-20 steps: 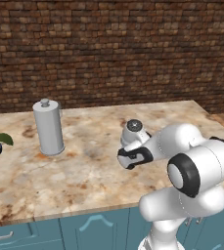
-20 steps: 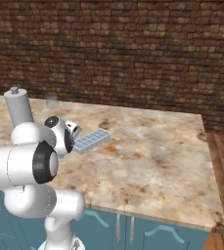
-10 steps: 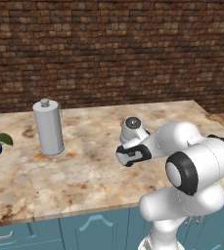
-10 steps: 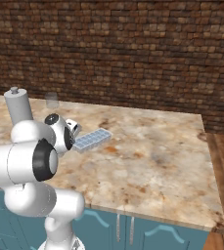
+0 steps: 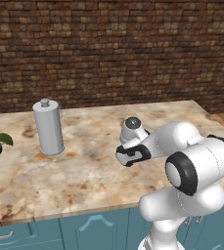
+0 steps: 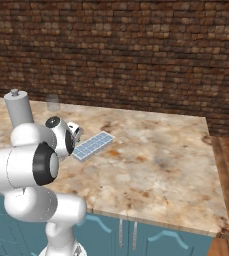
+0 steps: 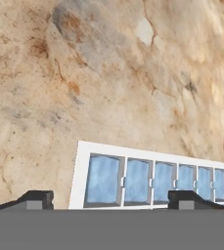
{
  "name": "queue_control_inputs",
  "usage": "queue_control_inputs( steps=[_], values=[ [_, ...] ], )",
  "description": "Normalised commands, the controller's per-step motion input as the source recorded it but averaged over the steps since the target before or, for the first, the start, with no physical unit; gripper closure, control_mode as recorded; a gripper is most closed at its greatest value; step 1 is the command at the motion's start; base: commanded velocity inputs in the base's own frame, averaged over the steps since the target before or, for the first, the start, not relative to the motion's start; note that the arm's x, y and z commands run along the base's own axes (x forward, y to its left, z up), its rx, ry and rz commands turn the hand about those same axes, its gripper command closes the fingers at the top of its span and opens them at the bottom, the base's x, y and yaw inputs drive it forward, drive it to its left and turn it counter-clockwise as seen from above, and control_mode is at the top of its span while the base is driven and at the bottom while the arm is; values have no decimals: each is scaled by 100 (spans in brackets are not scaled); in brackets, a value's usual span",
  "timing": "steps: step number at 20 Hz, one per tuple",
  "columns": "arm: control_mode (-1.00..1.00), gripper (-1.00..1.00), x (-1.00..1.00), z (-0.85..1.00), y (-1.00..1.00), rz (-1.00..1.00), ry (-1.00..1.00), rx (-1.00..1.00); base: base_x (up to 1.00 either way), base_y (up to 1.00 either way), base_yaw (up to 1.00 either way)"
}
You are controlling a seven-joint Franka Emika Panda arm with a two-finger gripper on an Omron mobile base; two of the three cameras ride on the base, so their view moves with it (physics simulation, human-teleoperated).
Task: Open the freezer door, pick up the ice cube tray from the freezer, and place it on the dining counter.
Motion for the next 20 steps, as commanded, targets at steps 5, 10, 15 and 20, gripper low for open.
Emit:
queue_control_inputs(
  steps=[5, 10, 15, 20],
  values=[
    [-100, -100, 0, 0, -1, 0, 0, 0, 0, 0, 0],
    [-100, -100, 0, 26, -1, 0, 4, 0, 0, 0, 0],
    [-100, -100, -16, 70, -3, -5, 9, 0, 0, 0, 0],
    [-100, -100, -55, 79, -7, -16, 14, 0, 0, 0, 0]
  ],
)
